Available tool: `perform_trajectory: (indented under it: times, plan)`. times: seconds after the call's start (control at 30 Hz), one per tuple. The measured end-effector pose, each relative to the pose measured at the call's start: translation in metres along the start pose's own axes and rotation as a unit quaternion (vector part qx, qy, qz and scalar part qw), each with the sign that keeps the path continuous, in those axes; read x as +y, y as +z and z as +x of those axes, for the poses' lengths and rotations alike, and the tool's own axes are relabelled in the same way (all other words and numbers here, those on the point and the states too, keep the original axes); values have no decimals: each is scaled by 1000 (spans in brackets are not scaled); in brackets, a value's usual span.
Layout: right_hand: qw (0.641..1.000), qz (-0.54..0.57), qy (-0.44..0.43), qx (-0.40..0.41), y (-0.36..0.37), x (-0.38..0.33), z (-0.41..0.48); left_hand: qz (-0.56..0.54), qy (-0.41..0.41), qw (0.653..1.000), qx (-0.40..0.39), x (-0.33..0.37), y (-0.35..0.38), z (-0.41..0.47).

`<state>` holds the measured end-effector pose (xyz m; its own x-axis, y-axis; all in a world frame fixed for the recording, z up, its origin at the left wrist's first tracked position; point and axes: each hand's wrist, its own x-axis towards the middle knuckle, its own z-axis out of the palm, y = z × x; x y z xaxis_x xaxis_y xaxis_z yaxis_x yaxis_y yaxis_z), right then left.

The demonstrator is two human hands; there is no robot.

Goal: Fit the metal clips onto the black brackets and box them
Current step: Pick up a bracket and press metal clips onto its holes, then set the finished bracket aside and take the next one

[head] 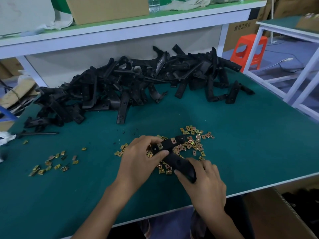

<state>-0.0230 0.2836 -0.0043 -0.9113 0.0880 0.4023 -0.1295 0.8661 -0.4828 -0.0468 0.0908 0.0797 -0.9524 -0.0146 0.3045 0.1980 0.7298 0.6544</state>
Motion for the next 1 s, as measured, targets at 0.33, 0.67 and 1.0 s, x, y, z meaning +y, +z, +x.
perform_trajectory:
  times: [0.33,0.67,1.0]
  plan:
    - [994,89,45,46,-15,13,-16,-40,33,998,-30,21,6,-2]
    - [943,103,272,158,-107,114,-117,-21,98,975,-200,38,52,-20]
    - [892,-103,433,81,-160,185,-92,-47,8,987,-152,7,44,-2]
